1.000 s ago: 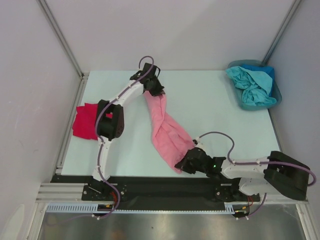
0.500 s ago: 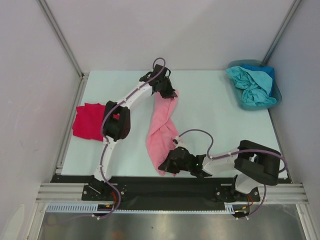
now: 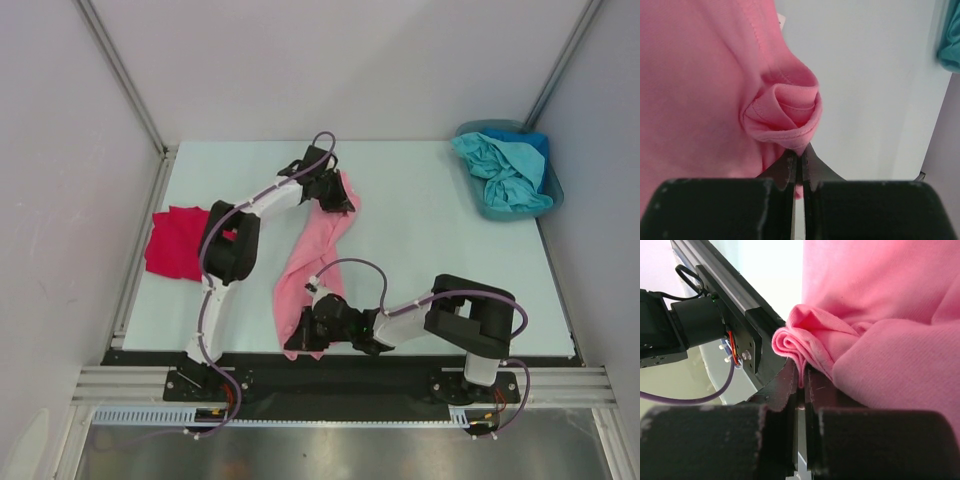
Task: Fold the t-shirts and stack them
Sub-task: Fold the tshirt
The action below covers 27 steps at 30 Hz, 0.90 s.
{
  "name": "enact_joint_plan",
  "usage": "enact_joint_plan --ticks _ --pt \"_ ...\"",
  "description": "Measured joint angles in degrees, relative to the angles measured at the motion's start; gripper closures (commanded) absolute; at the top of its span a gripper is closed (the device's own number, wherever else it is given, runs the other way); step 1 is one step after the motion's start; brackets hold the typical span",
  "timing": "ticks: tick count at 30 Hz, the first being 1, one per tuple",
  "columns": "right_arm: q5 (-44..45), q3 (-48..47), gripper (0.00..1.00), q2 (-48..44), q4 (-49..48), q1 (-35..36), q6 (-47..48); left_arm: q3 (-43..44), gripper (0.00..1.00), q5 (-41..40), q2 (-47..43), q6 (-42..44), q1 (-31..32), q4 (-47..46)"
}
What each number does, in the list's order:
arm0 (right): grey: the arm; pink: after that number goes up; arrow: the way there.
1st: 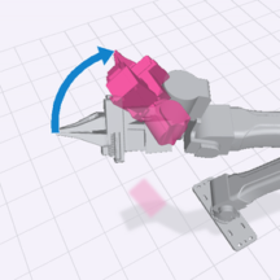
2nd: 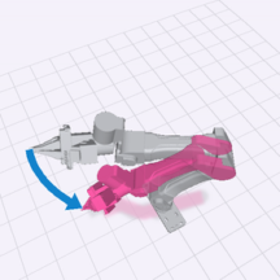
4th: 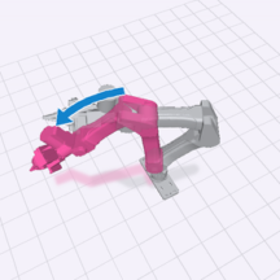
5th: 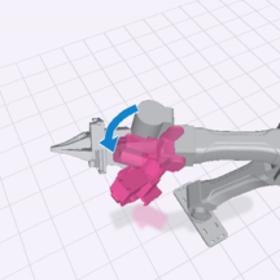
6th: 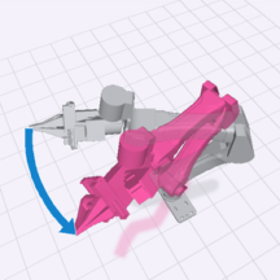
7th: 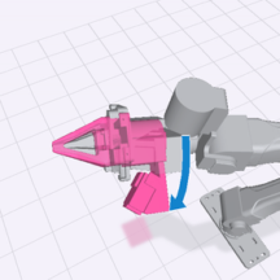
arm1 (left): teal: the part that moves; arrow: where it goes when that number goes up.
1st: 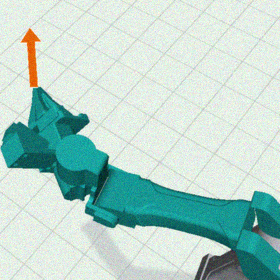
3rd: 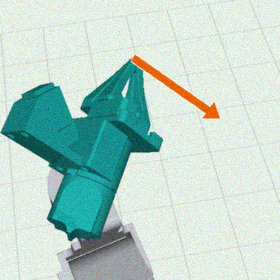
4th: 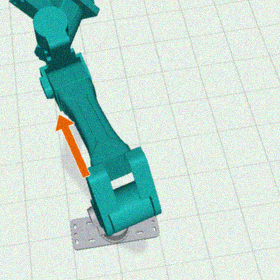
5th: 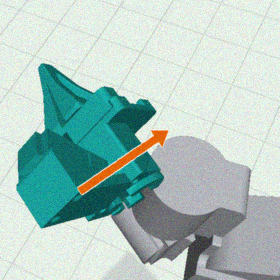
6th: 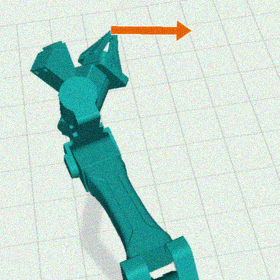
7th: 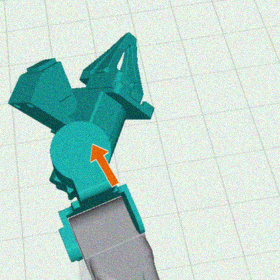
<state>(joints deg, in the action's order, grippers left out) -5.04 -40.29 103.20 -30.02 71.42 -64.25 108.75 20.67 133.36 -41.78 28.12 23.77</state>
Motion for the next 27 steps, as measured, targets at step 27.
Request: enact_joint_plan --ticks 27 --pt "0.57 5.81 1.00 -4.17 -1.36 -1.25 0.94 -5.40 0.96 -14.29 -11.76 7.19 -13.46 5.99"
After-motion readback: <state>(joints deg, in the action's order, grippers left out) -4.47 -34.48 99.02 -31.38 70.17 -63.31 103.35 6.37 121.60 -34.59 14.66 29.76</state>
